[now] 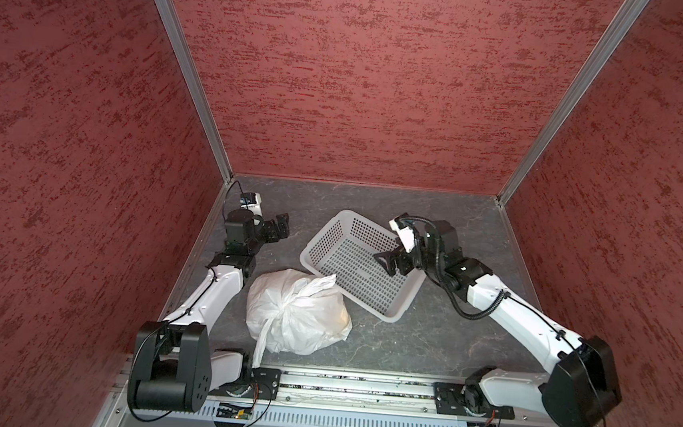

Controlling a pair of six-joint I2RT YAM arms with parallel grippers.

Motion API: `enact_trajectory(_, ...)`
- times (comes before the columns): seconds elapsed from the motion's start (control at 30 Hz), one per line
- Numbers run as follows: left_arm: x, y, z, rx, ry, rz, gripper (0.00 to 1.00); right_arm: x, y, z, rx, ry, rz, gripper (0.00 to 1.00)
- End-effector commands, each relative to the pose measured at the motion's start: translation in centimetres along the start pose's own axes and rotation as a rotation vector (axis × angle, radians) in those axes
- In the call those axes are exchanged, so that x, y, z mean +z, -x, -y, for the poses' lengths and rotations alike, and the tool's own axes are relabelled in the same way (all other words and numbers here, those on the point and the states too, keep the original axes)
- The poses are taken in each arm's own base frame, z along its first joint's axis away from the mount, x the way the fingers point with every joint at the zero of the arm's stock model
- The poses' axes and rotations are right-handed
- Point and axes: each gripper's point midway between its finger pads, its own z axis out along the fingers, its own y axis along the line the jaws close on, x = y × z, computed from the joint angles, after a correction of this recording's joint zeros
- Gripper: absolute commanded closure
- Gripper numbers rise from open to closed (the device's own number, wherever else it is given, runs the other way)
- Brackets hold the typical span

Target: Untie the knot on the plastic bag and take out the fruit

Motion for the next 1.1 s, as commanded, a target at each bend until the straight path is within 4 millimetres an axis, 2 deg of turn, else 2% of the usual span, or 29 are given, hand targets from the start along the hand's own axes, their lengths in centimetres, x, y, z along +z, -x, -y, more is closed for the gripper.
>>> enact_trajectory(0.0, -0.4, -0.3, 1.0, -0.064, -0.055, -0.028, 0.0, 0.7, -3.5, -4.1, -0.065, 0.095, -0.179, 0.03)
enact_trajectory(0.1, -0.5, -0.4, 1.4, -0.083, -0.079, -0.035, 0.0, 1.6, -4.8, -6.0, -0.115, 0.115, -0.235, 0.04)
enact_trajectory(0.2, -0.7, -0.5, 1.8, -0.095, -0.098, -0.043, 0.01, 2.4, -5.8, -7.0, -0.146, 0.118, -0.27, 0.07)
enact_trajectory(0.4, -1.4, -0.9, 1.9, -0.108, -0.105, -0.048, 0.01, 4.3, -7.6, -8.0, -0.199, 0.107, -0.341, 0.17)
enact_trajectory(0.57, -2.0, -1.4, 1.7, -0.103, -0.094, -0.05, 0.01, 5.3, -7.8, -8.2, -0.22, 0.09, -0.362, 0.27)
enact_trajectory(0.67, -2.1, -1.5, 1.6, -0.104, -0.092, -0.052, 0.0, 5.9, -8.0, -8.2, -0.214, 0.086, -0.374, 0.36)
enact_trajectory(0.93, -2.2, -0.9, 1.9, -0.096, -0.101, -0.046, 0.0, 6.8, -8.8, -7.3, -0.18, 0.035, -0.402, 0.71)
enact_trajectory(1.07, -2.3, -0.7, 2.1, -0.091, -0.106, -0.046, 0.0, 7.1, -8.8, -5.9, -0.145, -0.03, -0.4, 0.86)
